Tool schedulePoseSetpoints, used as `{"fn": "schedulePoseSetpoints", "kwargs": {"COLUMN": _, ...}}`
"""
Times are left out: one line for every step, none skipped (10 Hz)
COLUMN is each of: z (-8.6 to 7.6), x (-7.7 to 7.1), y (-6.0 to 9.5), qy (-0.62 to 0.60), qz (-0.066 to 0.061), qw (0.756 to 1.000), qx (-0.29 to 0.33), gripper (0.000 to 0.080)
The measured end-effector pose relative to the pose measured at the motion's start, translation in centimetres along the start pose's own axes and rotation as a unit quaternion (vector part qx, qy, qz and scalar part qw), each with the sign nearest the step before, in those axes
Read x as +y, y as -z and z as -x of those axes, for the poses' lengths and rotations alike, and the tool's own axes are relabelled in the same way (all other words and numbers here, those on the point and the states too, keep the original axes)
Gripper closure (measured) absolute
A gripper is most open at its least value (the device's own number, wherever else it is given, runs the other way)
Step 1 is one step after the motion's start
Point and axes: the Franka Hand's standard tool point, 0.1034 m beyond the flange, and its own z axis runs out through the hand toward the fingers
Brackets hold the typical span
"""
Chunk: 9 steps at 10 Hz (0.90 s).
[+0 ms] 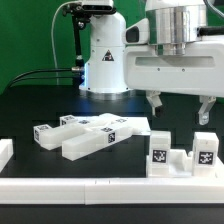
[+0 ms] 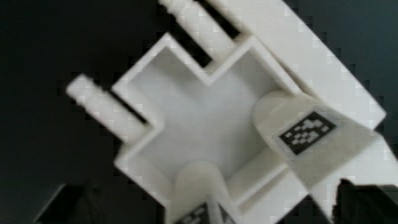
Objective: Assemble chair
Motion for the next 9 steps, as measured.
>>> {"fn": "schedulePoseSetpoints", "kwargs": {"z": -0.1, "x": 1.0, "y": -0.3, "qy": 0.084, "qz": -0.003, "qw": 0.996, "qx": 0.021, "gripper": 0.0151}}
{"fn": "schedulePoseSetpoints", "kwargs": {"z": 0.5, "x": 1.7, "y": -0.8, "qy": 0.148, "qz": -0.001, "qw": 0.988, "qx": 0.036, "gripper": 0.0151}}
{"fn": "schedulePoseSetpoints", "kwargs": {"z": 0.4, "x": 1.7, "y": -0.8, "qy": 0.171, "qz": 0.0, "qw": 0.984, "qx": 0.039, "gripper": 0.0151}}
{"fn": "schedulePoseSetpoints", "kwargs": {"z": 0.3, "x": 1.7, "y": -0.8, "qy": 0.185, "qz": 0.001, "qw": 0.982, "qx": 0.039, "gripper": 0.0151}}
{"fn": "schedulePoseSetpoints", "kwargs": {"z": 0.3, "x": 1.8, "y": -0.8, "qy": 0.182, "qz": 0.001, "qw": 0.983, "qx": 0.039, "gripper": 0.0151}}
{"fn": "schedulePoseSetpoints", "kwargs": {"z": 0.1, "x": 1.8, "y": -0.9, "qy": 0.184, "qz": 0.0, "qw": 0.982, "qx": 0.052, "gripper": 0.0151}}
{"fn": "schedulePoseSetpoints", "kwargs": {"z": -0.1, "x": 2.5, "y": -1.6, "qy": 0.185, "qz": 0.004, "qw": 0.981, "qx": 0.06, "gripper": 0.0151}}
{"fn": "schedulePoseSetpoints", "kwargs": {"z": -0.3, "x": 3.0, "y": -2.3, "qy": 0.185, "qz": 0.007, "qw": 0.98, "qx": 0.077, "gripper": 0.0151}}
{"fn": "schedulePoseSetpoints", "kwargs": {"z": -0.8, "x": 3.1, "y": -2.5, "qy": 0.192, "qz": 0.002, "qw": 0.973, "qx": 0.13, "gripper": 0.0151}}
